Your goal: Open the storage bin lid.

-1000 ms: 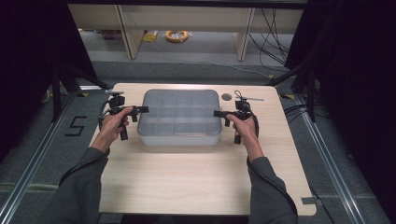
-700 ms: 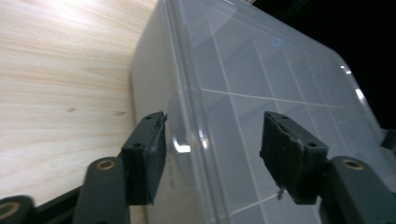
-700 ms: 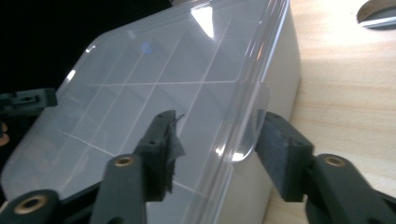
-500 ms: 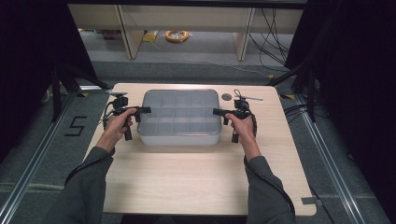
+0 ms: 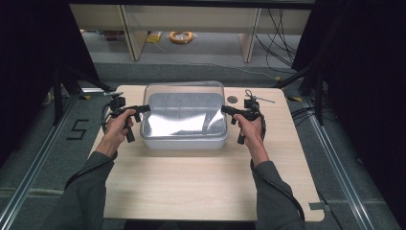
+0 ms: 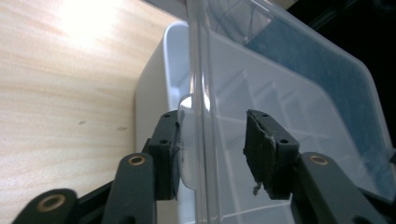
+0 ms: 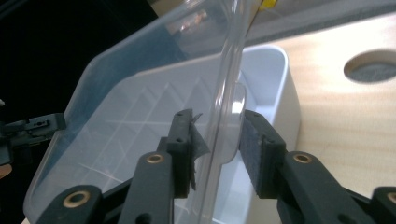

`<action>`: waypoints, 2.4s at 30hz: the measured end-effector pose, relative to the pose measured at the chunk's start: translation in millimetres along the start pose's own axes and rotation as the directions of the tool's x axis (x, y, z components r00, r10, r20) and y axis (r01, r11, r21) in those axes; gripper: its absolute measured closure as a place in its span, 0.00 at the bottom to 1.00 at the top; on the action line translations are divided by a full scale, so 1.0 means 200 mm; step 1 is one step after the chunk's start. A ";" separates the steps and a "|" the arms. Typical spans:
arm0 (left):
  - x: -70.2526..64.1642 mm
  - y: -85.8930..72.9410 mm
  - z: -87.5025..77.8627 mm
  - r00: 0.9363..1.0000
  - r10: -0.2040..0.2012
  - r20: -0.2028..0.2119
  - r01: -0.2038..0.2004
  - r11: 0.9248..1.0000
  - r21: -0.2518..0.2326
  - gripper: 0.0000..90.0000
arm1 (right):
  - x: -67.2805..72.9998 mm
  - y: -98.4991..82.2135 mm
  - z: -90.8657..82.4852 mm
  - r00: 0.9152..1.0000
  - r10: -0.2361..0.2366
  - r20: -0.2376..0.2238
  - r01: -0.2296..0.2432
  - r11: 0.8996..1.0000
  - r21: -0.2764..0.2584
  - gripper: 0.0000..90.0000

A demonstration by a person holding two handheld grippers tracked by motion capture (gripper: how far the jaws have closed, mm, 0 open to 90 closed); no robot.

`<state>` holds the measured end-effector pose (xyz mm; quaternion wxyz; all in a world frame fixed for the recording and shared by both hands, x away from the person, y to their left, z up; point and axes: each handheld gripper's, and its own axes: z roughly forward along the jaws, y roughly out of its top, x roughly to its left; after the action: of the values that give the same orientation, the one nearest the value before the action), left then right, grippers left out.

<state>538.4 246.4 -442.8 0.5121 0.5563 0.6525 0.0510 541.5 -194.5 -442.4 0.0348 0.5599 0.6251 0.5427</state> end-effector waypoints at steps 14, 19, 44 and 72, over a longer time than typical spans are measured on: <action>-0.09 0.04 -0.11 0.998 0.052 0.029 -0.051 0.998 -0.039 0.63 | 0.04 0.04 -0.09 0.998 -0.039 -0.058 0.033 0.995 -0.091 0.81; -0.11 0.05 -0.15 0.997 0.077 0.032 -0.075 0.996 -0.045 0.63 | 0.07 0.05 -0.13 0.995 -0.045 -0.085 0.035 0.993 -0.115 0.82; -0.16 -0.02 -0.37 0.983 0.172 0.065 -0.168 0.983 -0.069 0.61 | 0.20 -0.01 -0.29 0.986 -0.073 -0.152 0.053 0.990 -0.134 0.85; -0.22 -0.31 -0.57 0.964 0.254 0.082 -0.246 0.965 -0.091 0.63 | 0.23 -0.22 -0.51 0.978 -0.113 -0.177 0.090 0.987 -0.130 0.86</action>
<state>408.0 247.0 -402.0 0.5530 0.6151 0.5500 0.1154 429.4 -216.5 -407.3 0.0385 0.4715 0.6191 0.6268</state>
